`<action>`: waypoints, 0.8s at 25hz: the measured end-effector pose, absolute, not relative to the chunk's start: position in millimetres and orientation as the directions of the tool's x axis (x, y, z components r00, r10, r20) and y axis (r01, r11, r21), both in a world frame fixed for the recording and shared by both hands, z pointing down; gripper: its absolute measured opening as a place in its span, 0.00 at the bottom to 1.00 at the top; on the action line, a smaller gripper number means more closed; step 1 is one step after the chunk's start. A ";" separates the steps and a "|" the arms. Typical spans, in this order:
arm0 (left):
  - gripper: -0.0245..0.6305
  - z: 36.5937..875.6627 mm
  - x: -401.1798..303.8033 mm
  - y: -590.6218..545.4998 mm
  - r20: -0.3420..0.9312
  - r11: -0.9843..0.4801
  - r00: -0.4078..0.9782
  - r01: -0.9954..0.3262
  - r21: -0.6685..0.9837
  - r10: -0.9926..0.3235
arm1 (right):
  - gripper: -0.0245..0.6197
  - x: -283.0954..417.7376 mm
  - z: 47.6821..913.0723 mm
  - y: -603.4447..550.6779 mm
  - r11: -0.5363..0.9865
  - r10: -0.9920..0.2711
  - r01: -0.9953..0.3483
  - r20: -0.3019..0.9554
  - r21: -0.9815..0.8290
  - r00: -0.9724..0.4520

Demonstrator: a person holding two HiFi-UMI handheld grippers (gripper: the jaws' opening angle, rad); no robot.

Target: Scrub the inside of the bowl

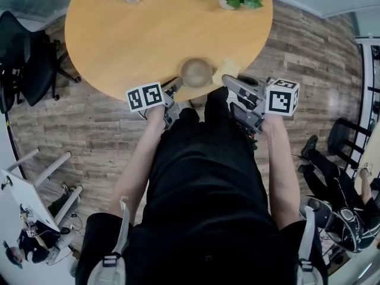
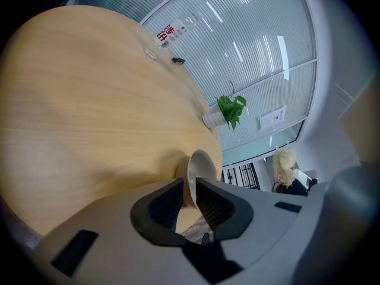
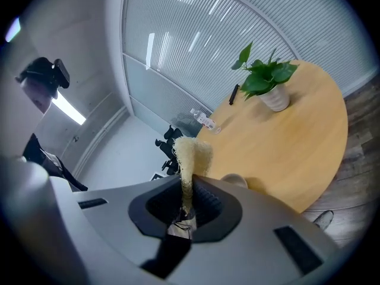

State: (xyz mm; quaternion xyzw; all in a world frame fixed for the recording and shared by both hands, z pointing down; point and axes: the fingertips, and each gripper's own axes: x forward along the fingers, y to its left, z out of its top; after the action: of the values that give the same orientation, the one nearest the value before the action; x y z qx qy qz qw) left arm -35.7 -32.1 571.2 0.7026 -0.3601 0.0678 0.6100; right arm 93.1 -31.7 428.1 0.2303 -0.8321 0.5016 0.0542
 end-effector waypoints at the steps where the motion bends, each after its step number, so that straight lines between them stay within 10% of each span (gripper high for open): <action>1: 0.15 570.6 -37.8 -32.2 0.536 -0.002 0.727 -0.594 0.804 -0.430 | 0.10 94.2 428.4 -32.6 0.395 -0.331 -0.447 0.330 -0.802 -0.884; 20: 0.22 530.7 -62.8 -37.2 0.532 -0.164 0.658 -0.697 0.698 -0.533 | 0.09 80.3 436.8 -35.7 0.467 -0.310 -0.519 0.417 -0.716 -0.855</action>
State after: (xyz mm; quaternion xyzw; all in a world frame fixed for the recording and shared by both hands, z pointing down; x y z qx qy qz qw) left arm -62.8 -37.2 530.7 0.7586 -0.4053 0.0814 0.5036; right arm 80.3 -35.7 436.8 0.2442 -0.8487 0.4549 0.1146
